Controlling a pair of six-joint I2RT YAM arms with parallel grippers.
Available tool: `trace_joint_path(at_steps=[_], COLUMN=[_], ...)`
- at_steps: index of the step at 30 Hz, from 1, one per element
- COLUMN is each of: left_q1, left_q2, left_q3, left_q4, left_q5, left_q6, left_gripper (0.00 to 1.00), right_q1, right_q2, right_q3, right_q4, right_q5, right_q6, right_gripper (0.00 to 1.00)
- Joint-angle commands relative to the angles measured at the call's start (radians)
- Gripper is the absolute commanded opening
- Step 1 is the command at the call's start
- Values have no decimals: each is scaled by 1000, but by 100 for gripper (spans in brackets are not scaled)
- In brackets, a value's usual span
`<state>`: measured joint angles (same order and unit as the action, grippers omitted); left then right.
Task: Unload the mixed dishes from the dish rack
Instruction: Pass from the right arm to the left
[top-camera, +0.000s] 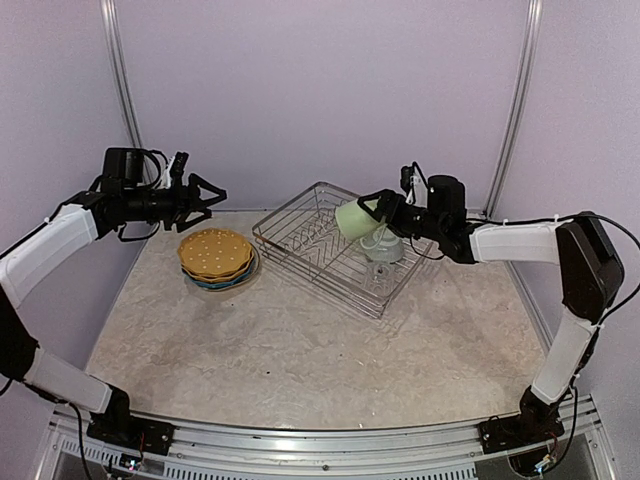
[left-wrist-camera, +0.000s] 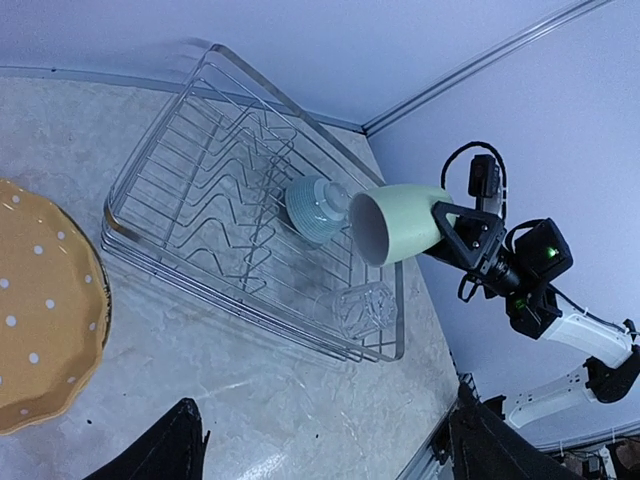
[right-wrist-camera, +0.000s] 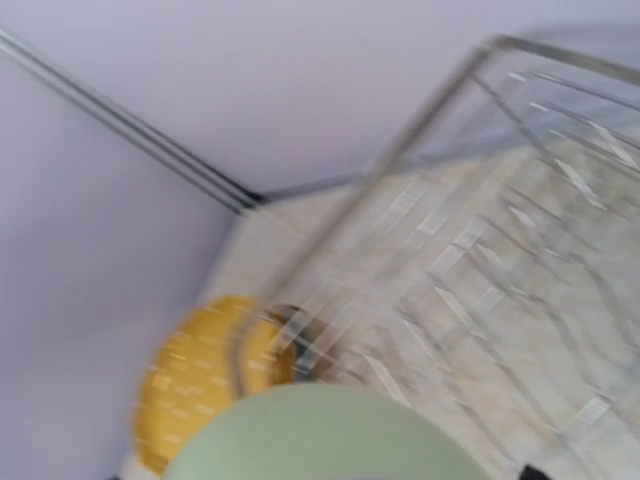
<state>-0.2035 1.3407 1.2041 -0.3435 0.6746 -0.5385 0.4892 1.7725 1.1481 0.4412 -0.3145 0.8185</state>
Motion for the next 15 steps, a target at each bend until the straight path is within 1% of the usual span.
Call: trace_joint_path(at_steps=[1,6,15], left_q1=[-10,-36,-126], left_q2=[33,61,101], left_q3=[34,32,27], left_q4=[28,84,135], left_q5=[112,220,253], left_q6=[-14,-37,-88], left_gripper=[80,80,80], right_q1=[5,55,153], right_q2=[-32,15,143], right_q3=[21,79,183], right_q4=[243,270,399], right_q5=[-108,-151,-201], right_q6=[96,124,237], right_gripper=[0,0,0])
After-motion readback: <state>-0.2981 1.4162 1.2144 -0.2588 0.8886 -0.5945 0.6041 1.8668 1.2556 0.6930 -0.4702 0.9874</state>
